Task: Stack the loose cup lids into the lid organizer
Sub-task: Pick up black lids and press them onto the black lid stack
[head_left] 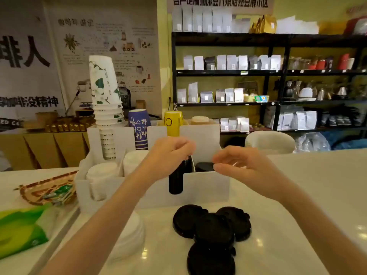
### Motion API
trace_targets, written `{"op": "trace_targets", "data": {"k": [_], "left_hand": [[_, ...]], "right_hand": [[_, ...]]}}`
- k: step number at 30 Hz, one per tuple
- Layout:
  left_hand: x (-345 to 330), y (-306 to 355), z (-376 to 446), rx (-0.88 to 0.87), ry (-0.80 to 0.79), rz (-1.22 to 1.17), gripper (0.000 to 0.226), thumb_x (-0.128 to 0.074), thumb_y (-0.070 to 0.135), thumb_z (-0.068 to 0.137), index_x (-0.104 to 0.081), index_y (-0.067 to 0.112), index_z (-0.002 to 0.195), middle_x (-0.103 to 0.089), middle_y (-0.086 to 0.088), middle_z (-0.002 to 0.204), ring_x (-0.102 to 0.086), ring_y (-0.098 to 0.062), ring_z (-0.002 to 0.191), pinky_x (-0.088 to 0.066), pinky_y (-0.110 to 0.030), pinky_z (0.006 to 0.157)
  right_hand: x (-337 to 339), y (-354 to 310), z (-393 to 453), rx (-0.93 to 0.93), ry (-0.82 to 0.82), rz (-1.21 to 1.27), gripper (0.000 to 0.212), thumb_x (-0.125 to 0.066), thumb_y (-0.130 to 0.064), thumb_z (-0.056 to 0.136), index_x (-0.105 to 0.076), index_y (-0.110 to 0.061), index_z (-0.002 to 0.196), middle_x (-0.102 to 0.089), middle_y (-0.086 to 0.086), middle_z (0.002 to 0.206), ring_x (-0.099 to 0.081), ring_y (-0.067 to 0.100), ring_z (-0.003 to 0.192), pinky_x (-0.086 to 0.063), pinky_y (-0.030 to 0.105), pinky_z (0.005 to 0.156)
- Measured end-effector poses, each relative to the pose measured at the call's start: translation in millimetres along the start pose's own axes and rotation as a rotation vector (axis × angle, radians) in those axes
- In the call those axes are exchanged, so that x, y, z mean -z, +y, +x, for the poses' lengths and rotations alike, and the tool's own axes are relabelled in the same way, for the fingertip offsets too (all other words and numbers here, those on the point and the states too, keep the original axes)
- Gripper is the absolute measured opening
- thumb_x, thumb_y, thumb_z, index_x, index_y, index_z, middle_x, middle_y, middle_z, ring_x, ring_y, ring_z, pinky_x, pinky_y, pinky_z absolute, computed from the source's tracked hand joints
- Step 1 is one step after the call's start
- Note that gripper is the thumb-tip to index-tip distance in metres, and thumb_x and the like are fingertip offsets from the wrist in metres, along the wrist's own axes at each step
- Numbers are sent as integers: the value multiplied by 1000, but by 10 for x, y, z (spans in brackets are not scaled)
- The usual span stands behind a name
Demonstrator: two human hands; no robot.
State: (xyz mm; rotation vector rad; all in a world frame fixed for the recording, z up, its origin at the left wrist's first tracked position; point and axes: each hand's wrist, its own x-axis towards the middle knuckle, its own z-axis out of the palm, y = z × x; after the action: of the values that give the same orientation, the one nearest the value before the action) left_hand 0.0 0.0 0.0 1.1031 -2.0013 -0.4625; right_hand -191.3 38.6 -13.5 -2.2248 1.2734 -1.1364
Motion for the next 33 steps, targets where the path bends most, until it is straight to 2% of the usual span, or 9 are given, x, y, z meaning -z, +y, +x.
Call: {"op": "trace_targets", "data": {"k": [3,5,7,10,15,19,23,29,33], "left_hand": [[-216,-180,-135,34,-90,30,36,-43,34,89,-65,7,93,-69,-13,92,-62,-23,87,-47,-39,82],[-381,-313,-257,57,-185,32,30,-43,34,89,-64,14,95,-67,-4,93,-60,-13,86,-45,-27,76],[-544,-449,-367,89,-257,51,32,-45,38,87,-60,20,109,-63,3,105,-55,-2,91,-41,-16,77],[-760,-615,-512,137,-343,97,58,-53,55,76,-50,22,124,-56,2,124,-52,-10,107,-43,-25,90],[-947,-593,-671,105,-458,200,76,-66,63,60,-46,24,122,-51,4,118,-46,-13,106,-44,-30,92],[-972,-563,-682,77,-434,217,73,-70,57,59,-47,23,120,-53,3,116,-47,-14,106,-45,-34,93],[-960,-560,-680,56,-400,194,71,-71,57,58,-50,23,117,-58,3,111,-52,-15,101,-48,-36,89],[-837,-533,-613,39,-300,116,74,-75,50,58,-49,23,122,-58,3,117,-52,-12,104,-46,-26,88],[-715,-471,-547,5,-223,78,71,-74,48,60,-49,24,122,-52,11,106,-47,-6,97,-39,-10,73]], "right_hand": [[-158,204,-165,-86,-29,-4,13,-61,-27,80,-67,-24,91,-69,-6,88,-61,5,81,-46,10,72],[-292,355,-269,-145,-32,-7,12,-62,-27,80,-67,-23,91,-69,-5,88,-62,7,81,-46,10,71],[-395,475,-348,-186,-35,-16,12,-62,-28,80,-66,-23,91,-69,-4,88,-62,7,83,-46,10,70],[-512,607,-408,-251,-40,-30,15,-60,-31,81,-65,-23,93,-67,-7,89,-61,4,84,-45,13,69],[-618,729,-477,-349,-38,-38,17,-58,-34,82,-66,-25,94,-66,-7,89,-59,2,83,-45,12,66],[-619,781,-499,-388,-73,-53,21,-58,-30,82,-68,-21,98,-65,-7,86,-59,1,78,-44,10,61],[-630,786,-497,-391,-64,-88,21,-57,-23,83,-67,-19,101,-65,-2,89,-59,8,82,-45,14,67],[-604,711,-446,-340,9,-49,21,-57,-20,83,-66,-19,102,-65,-5,87,-59,5,81,-44,13,64],[-532,593,-318,-293,42,-29,22,-57,-20,84,-66,-19,104,-61,-11,84,-56,1,78,-40,12,66]]}}
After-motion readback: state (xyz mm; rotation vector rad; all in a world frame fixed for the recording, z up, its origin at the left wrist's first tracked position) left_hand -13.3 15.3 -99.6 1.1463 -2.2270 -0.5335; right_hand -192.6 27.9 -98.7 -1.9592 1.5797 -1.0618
